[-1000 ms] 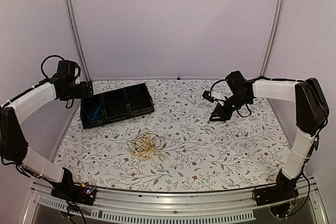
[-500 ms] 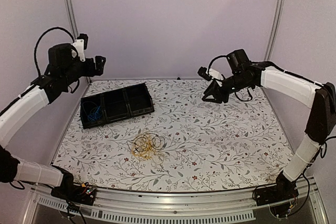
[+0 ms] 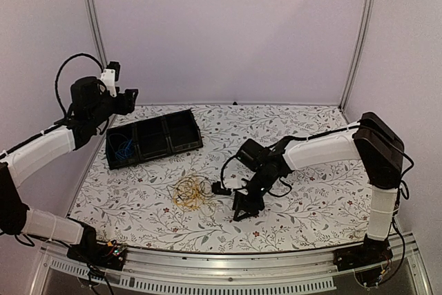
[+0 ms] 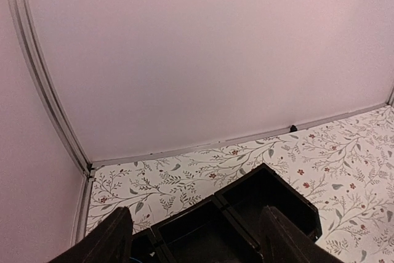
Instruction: Untangle the cables
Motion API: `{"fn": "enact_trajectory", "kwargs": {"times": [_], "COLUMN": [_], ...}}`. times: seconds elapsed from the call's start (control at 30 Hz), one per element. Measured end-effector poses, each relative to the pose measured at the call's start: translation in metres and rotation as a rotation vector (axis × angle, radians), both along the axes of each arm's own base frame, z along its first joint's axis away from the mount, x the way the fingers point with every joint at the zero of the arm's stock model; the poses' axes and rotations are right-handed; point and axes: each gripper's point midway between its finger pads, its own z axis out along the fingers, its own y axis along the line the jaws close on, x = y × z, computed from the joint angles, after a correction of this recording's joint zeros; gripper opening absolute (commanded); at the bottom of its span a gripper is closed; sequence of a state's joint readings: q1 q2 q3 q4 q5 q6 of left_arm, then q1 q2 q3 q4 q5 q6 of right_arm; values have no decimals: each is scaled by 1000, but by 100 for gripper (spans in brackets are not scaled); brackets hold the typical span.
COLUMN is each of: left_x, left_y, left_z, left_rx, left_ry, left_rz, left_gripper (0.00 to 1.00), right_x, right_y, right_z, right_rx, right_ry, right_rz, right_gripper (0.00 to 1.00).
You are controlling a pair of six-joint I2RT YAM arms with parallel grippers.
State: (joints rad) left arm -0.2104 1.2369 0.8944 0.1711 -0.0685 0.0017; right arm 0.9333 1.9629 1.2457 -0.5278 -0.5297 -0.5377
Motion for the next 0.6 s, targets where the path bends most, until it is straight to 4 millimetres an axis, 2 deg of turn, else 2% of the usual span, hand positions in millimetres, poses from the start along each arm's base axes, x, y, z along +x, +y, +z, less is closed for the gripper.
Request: {"fn": "enact_trajectory", "kwargs": {"times": [0.07, 0.3, 0.33, 0.47, 0.5, 0.6], "left_x": [-2, -5, -5, -6, -7, -10], "left_y": [-8, -22, -23, -27, -29, -41], "left_z": [4, 1, 1, 1, 1, 0], "left_rx": [2, -3, -4, -7, -8, 3], "left_ry": [-11, -1, -1, -1, 0, 0], "left_rz": [-39, -115, -120, -142, -154, -209], "left_gripper": [70, 68, 68, 64, 63, 55], "right_x": [-1, 13, 13, 10, 10, 12], "right_y": [1, 20, 21, 24, 26, 30], "right_z": [-5, 5, 5, 5, 6, 11], "right_rx": [-8, 45, 47, 52, 52, 60], "right_ry": [9, -9, -9, -11, -10, -14], "right_rz": [-5, -33, -34, -28, -30, -33], "right_gripper": [48, 47, 43, 3, 0, 0]}}
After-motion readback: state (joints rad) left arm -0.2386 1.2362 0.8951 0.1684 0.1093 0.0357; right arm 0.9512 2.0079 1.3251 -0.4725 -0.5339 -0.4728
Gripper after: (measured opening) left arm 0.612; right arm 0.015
